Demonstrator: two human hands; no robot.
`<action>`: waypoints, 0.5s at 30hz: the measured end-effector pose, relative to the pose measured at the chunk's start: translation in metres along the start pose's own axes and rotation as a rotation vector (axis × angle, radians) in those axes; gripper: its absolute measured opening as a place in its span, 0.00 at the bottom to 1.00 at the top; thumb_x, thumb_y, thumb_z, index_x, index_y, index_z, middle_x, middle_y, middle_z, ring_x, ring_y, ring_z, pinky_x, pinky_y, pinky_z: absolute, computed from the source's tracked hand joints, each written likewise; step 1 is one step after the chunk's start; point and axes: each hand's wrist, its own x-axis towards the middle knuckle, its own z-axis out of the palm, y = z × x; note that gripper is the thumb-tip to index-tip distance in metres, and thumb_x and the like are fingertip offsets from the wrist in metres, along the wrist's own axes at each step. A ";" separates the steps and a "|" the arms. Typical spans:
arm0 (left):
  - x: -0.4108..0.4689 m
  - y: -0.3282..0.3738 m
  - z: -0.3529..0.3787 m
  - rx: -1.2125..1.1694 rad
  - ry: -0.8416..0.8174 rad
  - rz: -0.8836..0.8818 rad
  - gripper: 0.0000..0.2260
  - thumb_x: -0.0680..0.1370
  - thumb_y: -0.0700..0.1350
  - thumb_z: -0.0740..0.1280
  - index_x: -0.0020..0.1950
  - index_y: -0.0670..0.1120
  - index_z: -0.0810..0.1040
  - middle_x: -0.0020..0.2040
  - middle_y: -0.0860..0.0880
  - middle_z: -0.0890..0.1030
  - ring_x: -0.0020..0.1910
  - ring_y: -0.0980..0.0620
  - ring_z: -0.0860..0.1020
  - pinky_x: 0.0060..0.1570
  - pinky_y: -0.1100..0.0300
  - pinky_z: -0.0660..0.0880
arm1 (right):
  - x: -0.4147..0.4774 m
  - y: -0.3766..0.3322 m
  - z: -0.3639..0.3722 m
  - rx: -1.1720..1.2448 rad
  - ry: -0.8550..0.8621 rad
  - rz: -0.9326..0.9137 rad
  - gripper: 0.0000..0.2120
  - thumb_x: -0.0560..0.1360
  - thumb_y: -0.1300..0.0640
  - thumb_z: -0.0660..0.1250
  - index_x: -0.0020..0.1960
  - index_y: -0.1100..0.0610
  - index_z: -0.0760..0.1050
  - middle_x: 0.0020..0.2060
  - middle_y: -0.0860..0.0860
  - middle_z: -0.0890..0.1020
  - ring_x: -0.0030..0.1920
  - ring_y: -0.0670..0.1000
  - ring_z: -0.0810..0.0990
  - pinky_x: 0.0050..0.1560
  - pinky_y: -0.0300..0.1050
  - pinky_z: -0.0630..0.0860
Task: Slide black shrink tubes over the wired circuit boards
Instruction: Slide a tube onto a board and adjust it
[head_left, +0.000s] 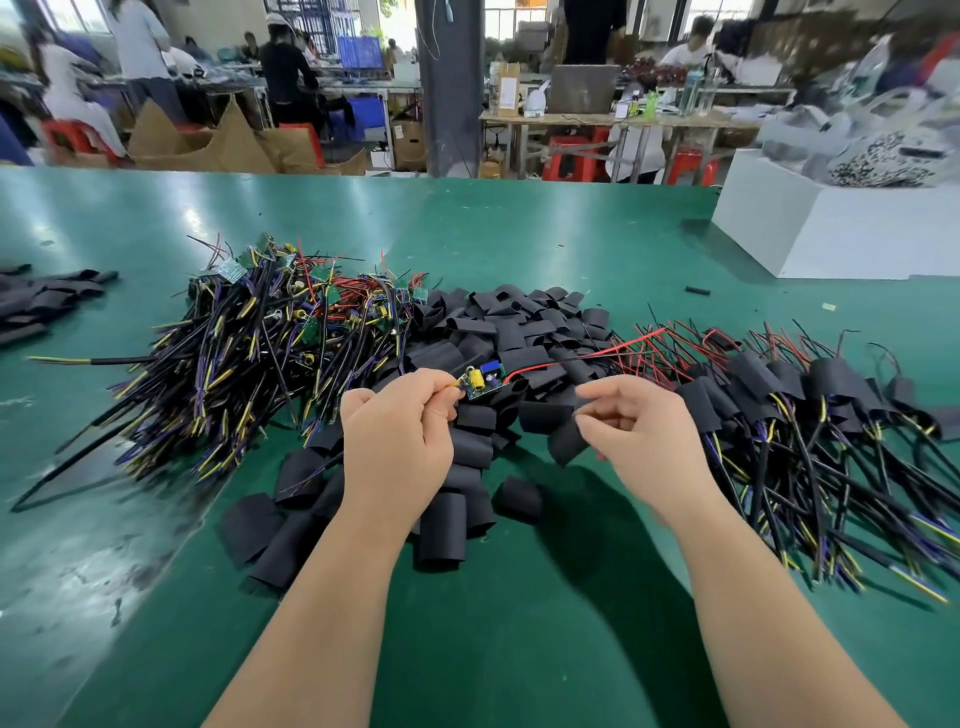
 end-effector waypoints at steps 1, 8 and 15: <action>0.000 0.000 0.000 -0.001 -0.001 0.001 0.07 0.77 0.43 0.62 0.45 0.46 0.81 0.33 0.55 0.79 0.30 0.50 0.77 0.46 0.51 0.65 | 0.000 0.001 -0.001 -0.018 0.009 0.020 0.15 0.72 0.67 0.69 0.43 0.46 0.77 0.35 0.47 0.83 0.29 0.41 0.76 0.38 0.41 0.75; 0.001 0.001 -0.001 0.001 -0.003 0.007 0.07 0.77 0.43 0.63 0.45 0.47 0.81 0.33 0.56 0.78 0.30 0.51 0.77 0.47 0.51 0.65 | -0.001 0.008 -0.001 -0.138 -0.041 0.095 0.14 0.75 0.64 0.66 0.46 0.44 0.76 0.41 0.45 0.81 0.25 0.47 0.80 0.28 0.41 0.76; 0.000 -0.001 0.000 0.005 -0.004 0.018 0.05 0.78 0.41 0.65 0.46 0.47 0.80 0.34 0.55 0.79 0.30 0.51 0.77 0.48 0.50 0.65 | -0.006 0.002 0.014 -0.254 -0.159 -0.054 0.11 0.78 0.59 0.62 0.51 0.47 0.81 0.47 0.42 0.77 0.40 0.39 0.76 0.41 0.34 0.70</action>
